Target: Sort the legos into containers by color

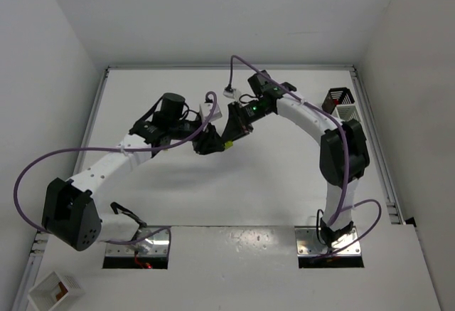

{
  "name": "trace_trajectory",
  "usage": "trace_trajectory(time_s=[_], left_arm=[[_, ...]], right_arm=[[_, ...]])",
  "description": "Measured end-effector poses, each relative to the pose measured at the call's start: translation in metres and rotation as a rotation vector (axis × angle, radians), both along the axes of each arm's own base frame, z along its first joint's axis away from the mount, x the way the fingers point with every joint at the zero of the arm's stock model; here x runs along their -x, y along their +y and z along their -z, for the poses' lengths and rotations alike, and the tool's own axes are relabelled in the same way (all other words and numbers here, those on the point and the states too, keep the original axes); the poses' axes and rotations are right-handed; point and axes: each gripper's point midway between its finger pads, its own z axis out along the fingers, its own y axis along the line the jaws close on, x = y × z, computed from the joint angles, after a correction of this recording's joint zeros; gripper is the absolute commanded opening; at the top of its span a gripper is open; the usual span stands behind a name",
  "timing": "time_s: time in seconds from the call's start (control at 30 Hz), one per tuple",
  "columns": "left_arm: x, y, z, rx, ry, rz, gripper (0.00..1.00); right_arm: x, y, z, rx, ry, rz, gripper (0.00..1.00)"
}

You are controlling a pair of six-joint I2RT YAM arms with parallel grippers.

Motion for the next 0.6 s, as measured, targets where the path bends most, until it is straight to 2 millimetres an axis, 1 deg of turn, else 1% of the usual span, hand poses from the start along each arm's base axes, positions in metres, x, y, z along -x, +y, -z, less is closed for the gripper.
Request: trace_trajectory(time_s=[0.03, 0.07, 0.1, 0.13, 0.17, 0.23, 0.3, 0.33, 0.4, 0.5, 0.6], left_arm=[[0.000, 0.000, 0.000, -0.003, -0.001, -0.003, 0.57], [-0.001, 0.000, 0.000, -0.005, -0.004, -0.008, 0.61], [-0.002, 0.000, 0.000, -0.006, -0.006, -0.015, 0.69], [-0.004, 0.001, 0.000, -0.009, -0.007, -0.027, 0.99], [-0.005, 0.002, -0.001, -0.013, -0.015, -0.034, 1.00], [-0.007, 0.007, -0.003, -0.011, -0.004, -0.064, 1.00], [-0.013, 0.016, -0.008, -0.008, -0.005, -0.110, 1.00], [-0.017, 0.023, -0.011, -0.007, -0.012, -0.141, 1.00], [-0.026, 0.037, -0.015, -0.018, -0.018, -0.212, 1.00], [-0.039, 0.056, -0.020, -0.052, -0.020, -0.309, 1.00], [-0.051, 0.076, -0.023, -0.077, -0.020, -0.397, 1.00]], right_arm=[[-0.001, -0.001, 0.000, 0.000, 0.002, 0.004, 0.00], [-0.003, -0.002, 0.002, -0.001, -0.006, 0.007, 0.00], [-0.004, -0.005, 0.004, 0.002, -0.013, 0.013, 0.00], [-0.005, -0.008, 0.007, 0.012, -0.018, 0.019, 0.00], [-0.007, -0.012, 0.009, 0.026, -0.026, 0.030, 0.00], [-0.019, -0.028, 0.011, 0.050, -0.046, 0.076, 0.00], [-0.039, -0.054, 0.007, 0.061, -0.069, 0.152, 0.00], [-0.052, -0.072, 0.005, 0.069, -0.081, 0.203, 0.00], [-0.079, -0.118, 0.005, 0.104, -0.107, 0.320, 0.00], [-0.116, -0.197, 0.006, 0.214, -0.162, 0.505, 0.00], [-0.144, -0.280, -0.003, 0.386, -0.276, 0.663, 0.00]])
